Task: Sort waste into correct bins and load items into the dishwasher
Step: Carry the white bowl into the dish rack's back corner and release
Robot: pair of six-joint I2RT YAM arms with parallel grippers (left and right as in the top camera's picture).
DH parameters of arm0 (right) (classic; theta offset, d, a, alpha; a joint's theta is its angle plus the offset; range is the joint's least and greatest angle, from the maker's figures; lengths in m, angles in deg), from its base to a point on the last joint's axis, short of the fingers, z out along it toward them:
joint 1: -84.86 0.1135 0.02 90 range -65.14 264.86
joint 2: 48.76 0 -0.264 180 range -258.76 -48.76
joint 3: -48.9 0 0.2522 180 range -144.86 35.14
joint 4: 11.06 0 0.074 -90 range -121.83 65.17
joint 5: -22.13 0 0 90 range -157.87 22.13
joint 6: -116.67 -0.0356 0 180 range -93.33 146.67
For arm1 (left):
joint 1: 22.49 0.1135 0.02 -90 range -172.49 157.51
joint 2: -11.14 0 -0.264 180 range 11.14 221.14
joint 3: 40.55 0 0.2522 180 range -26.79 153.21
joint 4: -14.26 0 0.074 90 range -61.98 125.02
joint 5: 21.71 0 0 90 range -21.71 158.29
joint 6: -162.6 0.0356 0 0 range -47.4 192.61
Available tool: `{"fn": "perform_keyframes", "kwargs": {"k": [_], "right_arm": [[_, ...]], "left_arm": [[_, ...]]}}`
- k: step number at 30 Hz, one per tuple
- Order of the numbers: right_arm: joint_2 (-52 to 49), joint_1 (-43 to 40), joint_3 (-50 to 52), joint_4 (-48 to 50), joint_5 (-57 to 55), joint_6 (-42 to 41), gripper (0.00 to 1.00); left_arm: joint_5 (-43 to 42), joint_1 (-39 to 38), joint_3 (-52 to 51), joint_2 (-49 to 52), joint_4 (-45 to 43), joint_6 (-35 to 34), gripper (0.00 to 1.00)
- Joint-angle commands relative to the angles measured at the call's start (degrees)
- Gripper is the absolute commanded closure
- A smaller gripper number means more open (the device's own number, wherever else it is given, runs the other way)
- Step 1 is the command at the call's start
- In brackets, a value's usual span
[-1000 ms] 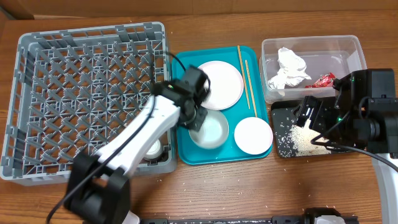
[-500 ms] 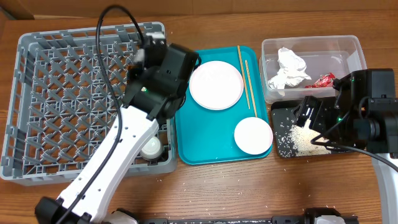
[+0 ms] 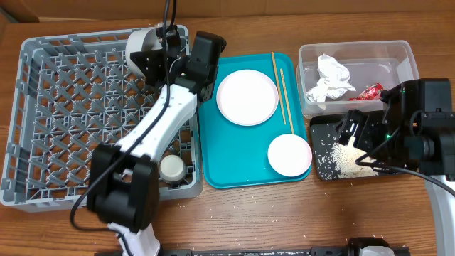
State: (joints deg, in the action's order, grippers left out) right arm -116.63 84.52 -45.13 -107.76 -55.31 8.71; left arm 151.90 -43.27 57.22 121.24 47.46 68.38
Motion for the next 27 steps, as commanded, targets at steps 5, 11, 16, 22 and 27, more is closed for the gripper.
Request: {"fn": "perform_keyframes", "kwargs": {"k": [5, 11, 16, 22, 27], "right_arm": [[0.3, 0.0, -1.1, 0.3, -0.5, 0.2, 0.0], [0.3, 0.0, -1.1, 0.3, -0.5, 0.2, 0.0], [0.3, 0.0, -1.1, 0.3, -0.5, 0.2, 0.0], [0.3, 0.0, -1.1, 0.3, -0.5, 0.2, 0.0], [0.3, 0.0, -1.1, 0.3, -0.5, 0.2, 0.0]], "left_arm": [[0.5, 2.4, 0.5, 6.0, -12.8, 14.8, 0.96], [-2.2, 2.4, 0.5, 9.3, -17.9, 19.5, 0.96], [-2.2, 1.8, 0.5, 11.5, -17.7, 19.8, 0.96], [-2.2, 0.9, 0.5, 12.5, -17.7, 19.9, 0.96], [-2.2, -0.9, 0.5, 12.5, -17.9, 20.0, 0.95]]}}
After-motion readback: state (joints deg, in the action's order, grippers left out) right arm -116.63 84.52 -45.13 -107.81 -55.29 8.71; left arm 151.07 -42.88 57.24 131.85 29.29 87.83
